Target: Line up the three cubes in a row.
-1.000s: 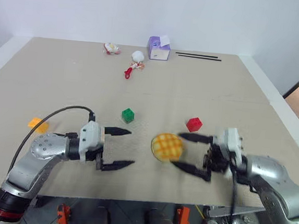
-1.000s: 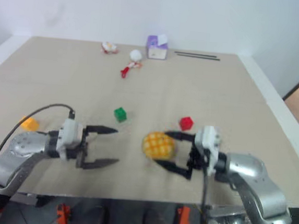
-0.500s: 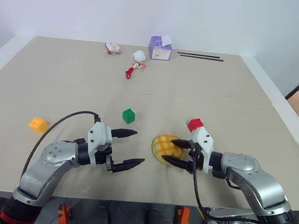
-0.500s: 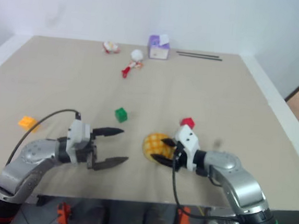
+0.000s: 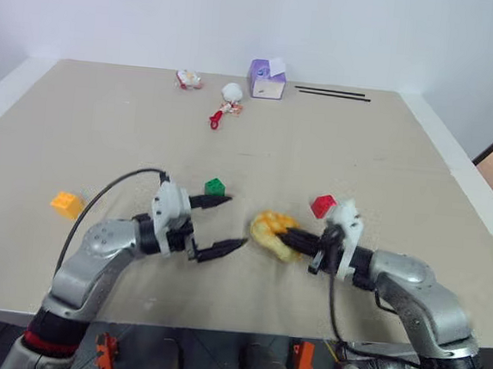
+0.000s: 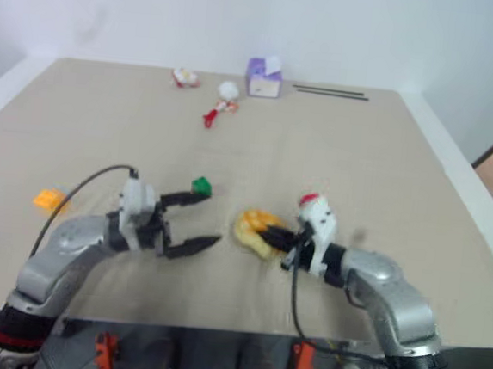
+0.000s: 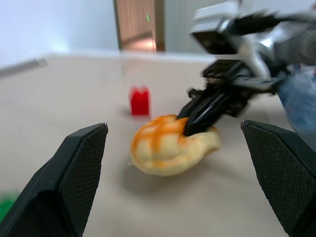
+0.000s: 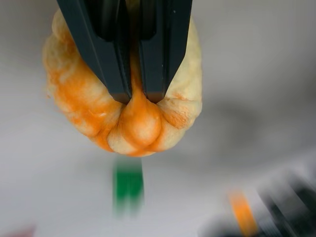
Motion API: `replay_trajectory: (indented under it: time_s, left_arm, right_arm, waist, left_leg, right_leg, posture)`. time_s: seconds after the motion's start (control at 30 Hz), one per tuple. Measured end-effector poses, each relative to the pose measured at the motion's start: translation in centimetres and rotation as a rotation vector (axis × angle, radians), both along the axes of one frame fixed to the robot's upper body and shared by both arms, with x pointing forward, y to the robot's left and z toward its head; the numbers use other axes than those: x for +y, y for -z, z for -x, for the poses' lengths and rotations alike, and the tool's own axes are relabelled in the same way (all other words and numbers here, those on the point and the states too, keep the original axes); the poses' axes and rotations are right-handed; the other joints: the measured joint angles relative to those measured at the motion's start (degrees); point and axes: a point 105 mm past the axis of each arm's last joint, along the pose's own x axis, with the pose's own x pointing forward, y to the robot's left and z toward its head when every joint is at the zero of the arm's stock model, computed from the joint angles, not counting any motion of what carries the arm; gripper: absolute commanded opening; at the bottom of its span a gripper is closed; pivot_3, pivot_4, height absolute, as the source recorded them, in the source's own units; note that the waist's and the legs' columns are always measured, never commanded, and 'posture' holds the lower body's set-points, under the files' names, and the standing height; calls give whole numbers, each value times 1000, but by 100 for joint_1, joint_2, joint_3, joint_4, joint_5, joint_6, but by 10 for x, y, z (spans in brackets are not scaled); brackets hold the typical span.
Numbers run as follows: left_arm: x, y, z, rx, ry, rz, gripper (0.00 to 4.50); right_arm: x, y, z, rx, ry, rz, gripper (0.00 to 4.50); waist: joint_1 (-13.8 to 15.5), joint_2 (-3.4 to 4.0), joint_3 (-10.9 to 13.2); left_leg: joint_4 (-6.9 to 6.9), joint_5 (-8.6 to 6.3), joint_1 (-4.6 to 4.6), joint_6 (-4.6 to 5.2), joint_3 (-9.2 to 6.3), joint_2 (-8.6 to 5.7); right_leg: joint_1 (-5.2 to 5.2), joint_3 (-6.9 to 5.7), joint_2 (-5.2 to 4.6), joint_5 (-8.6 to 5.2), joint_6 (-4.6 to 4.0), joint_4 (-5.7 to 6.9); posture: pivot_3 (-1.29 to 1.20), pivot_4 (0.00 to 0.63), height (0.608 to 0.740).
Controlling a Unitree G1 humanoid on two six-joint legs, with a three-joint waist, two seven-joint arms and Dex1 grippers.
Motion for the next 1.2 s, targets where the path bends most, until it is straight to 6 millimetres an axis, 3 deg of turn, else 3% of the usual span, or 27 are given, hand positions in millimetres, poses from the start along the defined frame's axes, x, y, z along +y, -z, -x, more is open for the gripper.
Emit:
replay_trajectory:
  time_s: [0.17,0.23,0.4,0.57,0.63,0.77,0.83,1.2]
  left_arm:
    - [-41,-39,-16,-43,55,131,4500]
    - [-54,-46,-18,-57,68,149,4500]
    - [-90,-48,-28,-49,83,186,4500]
    - [-108,-43,-31,-57,93,188,4500]
    - [-112,-39,-30,-64,97,176,4500]
    - [-119,-42,-25,-77,115,194,4500]
    - [-118,-42,-25,-81,113,194,4500]
    - [-109,-31,-29,-71,80,161,4500]
  right_arm:
    - [-56,-68,-24,-202,340,-106,45]
    - [-73,-69,-32,-212,459,-88,45]
    - [-142,-43,-53,-107,906,-54,45]
    - [-210,2,-46,61,1283,15,45]
    - [-226,16,-41,116,1364,23,45]
    - [-238,41,-36,177,1421,62,45]
    - [-241,49,-36,185,1434,62,780]
    - [-240,31,-42,55,1386,1,4482]
  waist:
    - [25,-1,0]
    - [18,-3,-3]
    - [9,4,-5]
    - [1,20,-10]
    - [-3,33,-14]
    - [-9,37,-15]
    - [-15,46,-15]
    - [-13,52,-17]
  left_leg:
    - [11,4,-17,6,-7,-9]
    - [7,4,-17,6,-3,-11]
    - [-2,4,-25,7,-1,-12]
    - [-4,0,-24,14,4,-14]
    - [-4,0,-22,14,6,-14]
    - [-4,2,-18,17,8,-15]
    - [-4,5,-17,21,12,-16]
    - [-3,10,-19,29,10,-18]
  right_leg:
    - [-2,2,0,5,9,-4]
    - [-3,8,0,6,13,-10]
    - [-15,16,2,15,32,-9]
    - [-18,25,2,12,33,-9]
    - [-18,28,3,13,34,-9]
    - [-16,31,4,17,37,-9]
    - [-17,35,4,20,40,-9]
    - [-14,39,6,23,42,-9]
  posture:
    - [0,150,740]
    - [0,150,740]
    - [0,150,740]
    - [0,150,740]
    - [0,150,740]
    - [0,150,740]
    - [0,150,740]
    - [0,150,740]
